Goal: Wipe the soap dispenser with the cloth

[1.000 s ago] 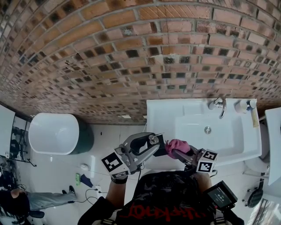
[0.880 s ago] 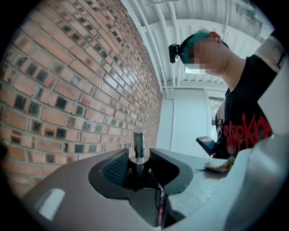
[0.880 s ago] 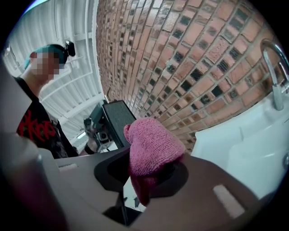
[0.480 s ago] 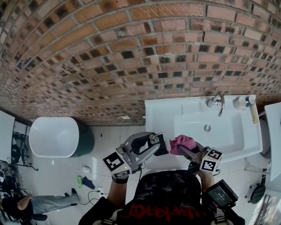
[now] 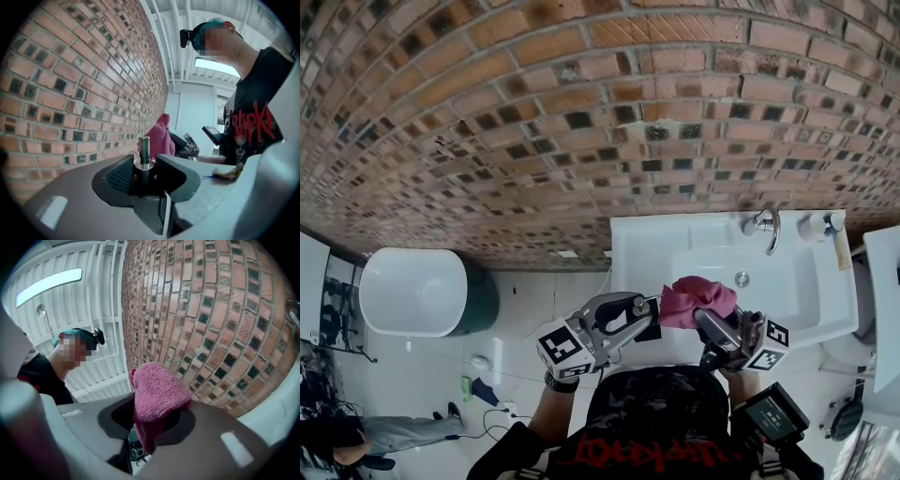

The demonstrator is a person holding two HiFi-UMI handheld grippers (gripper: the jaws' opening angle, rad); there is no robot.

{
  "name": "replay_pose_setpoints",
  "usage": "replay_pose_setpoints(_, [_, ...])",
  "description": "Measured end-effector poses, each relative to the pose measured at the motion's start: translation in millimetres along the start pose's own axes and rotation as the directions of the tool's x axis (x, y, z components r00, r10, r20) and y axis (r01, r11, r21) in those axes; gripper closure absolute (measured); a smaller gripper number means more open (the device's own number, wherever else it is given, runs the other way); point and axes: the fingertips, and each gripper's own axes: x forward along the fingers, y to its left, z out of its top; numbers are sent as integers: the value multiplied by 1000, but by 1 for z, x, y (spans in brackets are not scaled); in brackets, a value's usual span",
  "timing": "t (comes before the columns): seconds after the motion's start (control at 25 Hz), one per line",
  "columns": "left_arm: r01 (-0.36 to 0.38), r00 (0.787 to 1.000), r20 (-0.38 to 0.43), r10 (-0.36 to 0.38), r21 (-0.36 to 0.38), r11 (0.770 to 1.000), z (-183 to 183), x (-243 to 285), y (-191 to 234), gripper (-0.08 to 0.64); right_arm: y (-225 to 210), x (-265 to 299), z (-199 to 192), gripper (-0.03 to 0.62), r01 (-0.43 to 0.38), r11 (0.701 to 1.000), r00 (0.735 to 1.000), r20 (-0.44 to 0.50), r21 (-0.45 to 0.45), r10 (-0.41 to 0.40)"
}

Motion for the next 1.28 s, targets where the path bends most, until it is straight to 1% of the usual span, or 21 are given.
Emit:
replay_pose_setpoints(0.12, [10,1000,-3,-10,-11,1000,-10,2,-1,411,9,10,-4,508,-29,999,999,-31,-29,28])
replay_pose_setpoints(0.24, [6,1000,-12,-6,-18,1000,-11,3,0,411,5,13,-13,508,-13,999,998,-67,-42,10])
replay_pose_setpoints(0.36, [-27,999,-28,27,-9,1000,-27,5,11,411,-11,10,-25,508,55,997,992,-109,-54,-61])
replay_pose_setpoints(0.44, [-68,995,-74,68,-3,998,-52,12,24,411,-23,1,-30,508,120,991,984,-125,-57,-126])
replay_pose_setpoints(0.52, [-115,984,-139,114,-3,993,-82,17,37,412,-33,-8,-33,508,170,984,975,-132,-58,-176])
replay_pose_setpoints(0.6, [-159,970,-186,155,-3,987,-110,22,50,412,-39,-16,-37,508,212,975,964,-147,-73,-220])
replay_pose_setpoints(0.72, [-224,949,-227,220,9,975,-147,31,70,411,-44,-27,-39,508,260,962,950,-153,-86,-271])
replay_pose_setpoints(0.84, [-279,923,-272,272,15,960,-179,42,89,413,-47,-37,-40,508,304,950,940,-137,-70,-311])
replay_pose_setpoints(0.96, [-307,911,-289,295,4,952,-195,55,108,413,-53,-53,-41,508,375,925,917,-126,-56,-379])
replay_pose_setpoints(1.12, [-311,902,-310,302,22,950,-203,71,133,414,-66,-76,-47,508,480,874,863,-138,-80,-487])
replay_pose_setpoints(1.2, [-319,894,-318,314,39,947,-205,77,146,414,-69,-84,-50,508,508,856,844,-146,-95,-517])
replay_pose_setpoints(1.28, [-328,885,-328,329,61,943,-208,80,158,414,-70,-89,-54,508,524,846,832,-151,-101,-533])
